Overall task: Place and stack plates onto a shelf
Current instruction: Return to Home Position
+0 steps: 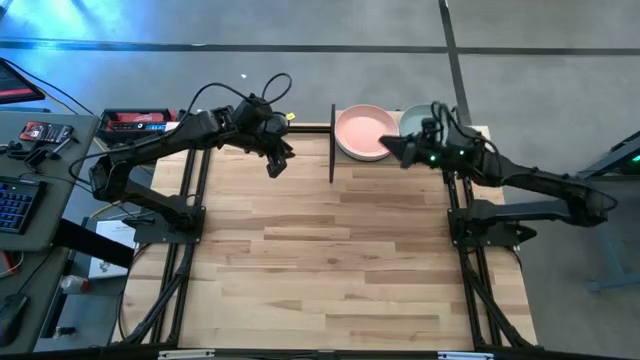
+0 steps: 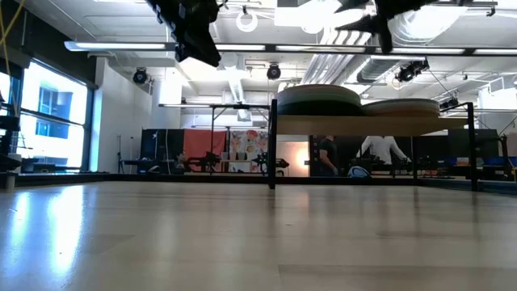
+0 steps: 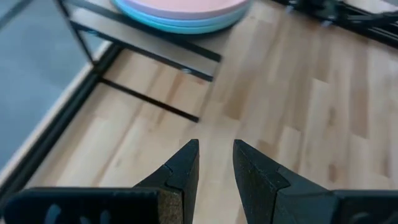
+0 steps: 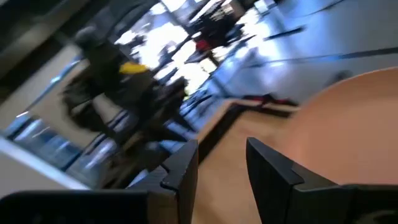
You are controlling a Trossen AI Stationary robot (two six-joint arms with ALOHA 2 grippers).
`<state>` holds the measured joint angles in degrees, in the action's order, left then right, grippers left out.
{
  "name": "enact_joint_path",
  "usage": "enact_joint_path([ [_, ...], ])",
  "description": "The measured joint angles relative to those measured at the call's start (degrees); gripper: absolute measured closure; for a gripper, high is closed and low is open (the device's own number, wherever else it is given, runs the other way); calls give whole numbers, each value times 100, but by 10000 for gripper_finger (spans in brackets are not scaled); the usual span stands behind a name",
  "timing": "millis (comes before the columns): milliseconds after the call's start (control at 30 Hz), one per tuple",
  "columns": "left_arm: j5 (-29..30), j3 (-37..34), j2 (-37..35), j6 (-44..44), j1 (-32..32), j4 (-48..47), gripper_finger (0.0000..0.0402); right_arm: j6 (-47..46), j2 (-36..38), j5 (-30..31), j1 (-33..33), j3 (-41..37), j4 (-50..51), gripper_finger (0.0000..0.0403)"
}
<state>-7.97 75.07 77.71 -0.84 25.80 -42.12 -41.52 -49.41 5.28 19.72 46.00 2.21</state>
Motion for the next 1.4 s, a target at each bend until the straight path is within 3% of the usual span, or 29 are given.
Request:
enact_joint_path([
  [300, -96, -11, -33, 49, -824, -43, 316, 40, -497, -83, -1426, 0, -1026, 285],
  [533, -38, -582, -637, -282, -1701, 489, 316, 357, -830, -83, -2189, 0, -1738, 285],
  [733, 14, -1710, -1701, -842, -2190, 1233, 316, -111, -883, -83, -2413, 0, -1752, 285],
  [867, 350, -2432, -2578, -933, -2495, 1476, 316, -326, -861, -60, -2441, 2, -1758, 285],
  [1167, 1088, -3963, -4829, -896, -3197, 2302, 316, 88, -909, 247, -2439, 2, -1842, 285],
  [1400, 1682, -4905, -6226, -706, -3402, 2650, 316, 196, -909, 392, -2436, 2, -1747, 285],
])
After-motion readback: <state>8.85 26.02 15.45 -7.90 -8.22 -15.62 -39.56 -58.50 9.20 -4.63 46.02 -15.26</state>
